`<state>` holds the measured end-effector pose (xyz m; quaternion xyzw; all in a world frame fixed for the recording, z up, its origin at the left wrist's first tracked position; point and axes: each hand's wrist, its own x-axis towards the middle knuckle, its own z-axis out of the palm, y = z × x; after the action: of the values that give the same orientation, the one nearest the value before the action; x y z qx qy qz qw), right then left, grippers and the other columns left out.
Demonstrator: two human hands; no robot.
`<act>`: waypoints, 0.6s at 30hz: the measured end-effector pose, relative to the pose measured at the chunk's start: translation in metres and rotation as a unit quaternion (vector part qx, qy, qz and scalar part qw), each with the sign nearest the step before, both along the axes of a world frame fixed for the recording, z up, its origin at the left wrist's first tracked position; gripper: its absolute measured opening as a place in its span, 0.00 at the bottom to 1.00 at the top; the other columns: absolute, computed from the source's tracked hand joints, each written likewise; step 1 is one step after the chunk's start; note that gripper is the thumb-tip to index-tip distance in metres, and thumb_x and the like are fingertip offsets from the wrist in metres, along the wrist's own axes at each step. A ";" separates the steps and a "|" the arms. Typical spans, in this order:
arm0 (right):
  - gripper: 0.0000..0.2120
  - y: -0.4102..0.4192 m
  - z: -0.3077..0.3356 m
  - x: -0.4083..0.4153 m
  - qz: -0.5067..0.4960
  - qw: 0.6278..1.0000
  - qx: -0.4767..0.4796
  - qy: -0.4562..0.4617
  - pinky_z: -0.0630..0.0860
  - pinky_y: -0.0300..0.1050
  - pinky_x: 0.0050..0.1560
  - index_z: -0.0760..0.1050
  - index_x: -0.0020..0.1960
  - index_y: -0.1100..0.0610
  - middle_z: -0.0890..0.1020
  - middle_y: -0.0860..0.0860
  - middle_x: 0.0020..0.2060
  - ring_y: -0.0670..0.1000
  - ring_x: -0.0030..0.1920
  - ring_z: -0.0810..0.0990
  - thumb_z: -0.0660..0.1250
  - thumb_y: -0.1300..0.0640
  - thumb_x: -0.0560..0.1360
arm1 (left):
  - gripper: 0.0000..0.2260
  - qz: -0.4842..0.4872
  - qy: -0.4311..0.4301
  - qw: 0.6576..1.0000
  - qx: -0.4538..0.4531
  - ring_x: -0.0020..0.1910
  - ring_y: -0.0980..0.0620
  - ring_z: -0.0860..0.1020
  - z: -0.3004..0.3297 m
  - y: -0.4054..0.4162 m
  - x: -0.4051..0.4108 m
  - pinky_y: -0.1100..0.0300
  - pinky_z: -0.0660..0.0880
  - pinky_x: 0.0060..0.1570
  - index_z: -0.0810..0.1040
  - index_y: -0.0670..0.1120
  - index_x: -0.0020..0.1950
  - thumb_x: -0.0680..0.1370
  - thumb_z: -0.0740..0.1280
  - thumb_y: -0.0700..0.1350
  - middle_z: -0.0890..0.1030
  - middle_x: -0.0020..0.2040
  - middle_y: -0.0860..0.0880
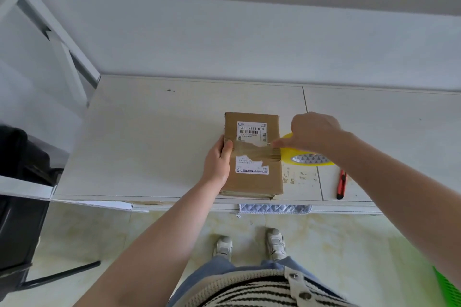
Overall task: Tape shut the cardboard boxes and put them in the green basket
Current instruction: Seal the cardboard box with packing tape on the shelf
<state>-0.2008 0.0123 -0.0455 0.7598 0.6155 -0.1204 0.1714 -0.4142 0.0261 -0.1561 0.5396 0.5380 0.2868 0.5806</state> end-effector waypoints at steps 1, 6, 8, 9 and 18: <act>0.34 0.001 -0.004 0.002 -0.011 1.000 -0.007 -0.002 0.63 0.41 0.31 0.72 0.37 0.53 0.77 0.47 0.33 0.46 0.34 0.75 0.59 0.21 0.64 | 0.15 -0.001 0.001 1.000 0.000 0.53 0.60 0.78 0.000 0.000 0.000 0.79 0.69 0.46 0.75 0.45 0.67 0.85 0.55 0.47 0.81 0.58 0.52; 0.34 -0.002 -0.034 0.014 -0.065 0.996 -0.025 0.054 0.64 0.42 0.32 0.72 0.35 0.54 0.77 0.48 0.32 0.47 0.34 0.74 0.61 0.21 0.63 | 0.14 -0.013 0.019 1.000 -0.004 0.54 0.59 0.78 0.001 0.000 -0.001 0.76 0.70 0.47 0.75 0.50 0.66 0.85 0.55 0.48 0.81 0.55 0.56; 0.33 -0.004 -0.047 0.018 -0.091 0.991 -0.030 0.097 0.64 0.43 0.31 0.70 0.32 0.55 0.76 0.48 0.29 0.48 0.32 0.75 0.63 0.23 0.64 | 0.14 -0.014 0.026 1.000 -0.002 0.55 0.57 0.78 0.002 0.000 -0.001 0.78 0.70 0.45 0.75 0.49 0.67 0.85 0.54 0.48 0.81 0.55 0.57; 0.33 -0.006 -0.052 0.019 -0.104 0.986 -0.039 0.122 0.65 0.43 0.31 0.70 0.31 0.55 0.75 0.48 0.27 0.49 0.31 0.75 0.64 0.23 0.64 | 0.15 -0.014 0.032 0.999 -0.003 0.57 0.56 0.78 0.003 0.000 -0.001 0.77 0.70 0.46 0.74 0.49 0.68 0.85 0.54 0.48 0.81 0.55 0.56; 0.33 -0.003 -0.065 0.025 -0.116 0.976 -0.064 0.171 0.69 0.44 0.35 0.74 0.34 0.56 0.76 0.50 0.28 0.50 0.31 0.76 0.64 0.24 0.64 | 0.29 -0.127 0.413 0.860 0.271 0.79 0.45 0.39 0.027 0.001 0.035 0.48 0.38 0.76 0.40 0.44 0.80 0.84 0.50 0.52 0.38 0.80 0.43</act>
<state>-0.1758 0.0093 -0.1103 0.7818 0.5344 -0.3063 0.0970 -0.3788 0.0275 -0.1288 0.8087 0.5559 0.0957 0.1668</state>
